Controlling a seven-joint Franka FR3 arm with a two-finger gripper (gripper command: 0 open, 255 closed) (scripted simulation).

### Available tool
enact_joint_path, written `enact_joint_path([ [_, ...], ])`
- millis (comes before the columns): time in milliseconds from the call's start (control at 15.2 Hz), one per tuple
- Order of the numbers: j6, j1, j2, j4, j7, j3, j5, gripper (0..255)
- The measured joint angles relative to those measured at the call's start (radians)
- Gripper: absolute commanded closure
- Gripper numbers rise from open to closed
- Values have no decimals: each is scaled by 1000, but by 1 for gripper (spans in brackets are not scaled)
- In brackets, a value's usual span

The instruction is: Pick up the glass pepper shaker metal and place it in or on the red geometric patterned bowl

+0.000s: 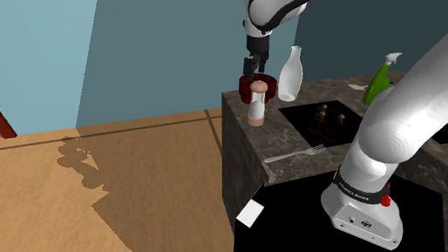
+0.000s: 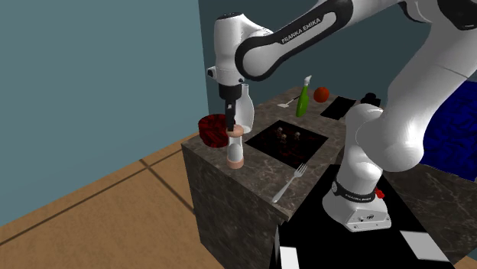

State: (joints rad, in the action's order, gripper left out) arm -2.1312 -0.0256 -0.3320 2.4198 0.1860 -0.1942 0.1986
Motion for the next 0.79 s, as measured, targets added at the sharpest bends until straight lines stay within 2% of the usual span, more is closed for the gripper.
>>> enact_joint_path([
  [462, -110, -7, 60, 46, 4, -16, 9, 0],
  [792, -121, -7, 66, 50, 3, -17, 10, 0],
])
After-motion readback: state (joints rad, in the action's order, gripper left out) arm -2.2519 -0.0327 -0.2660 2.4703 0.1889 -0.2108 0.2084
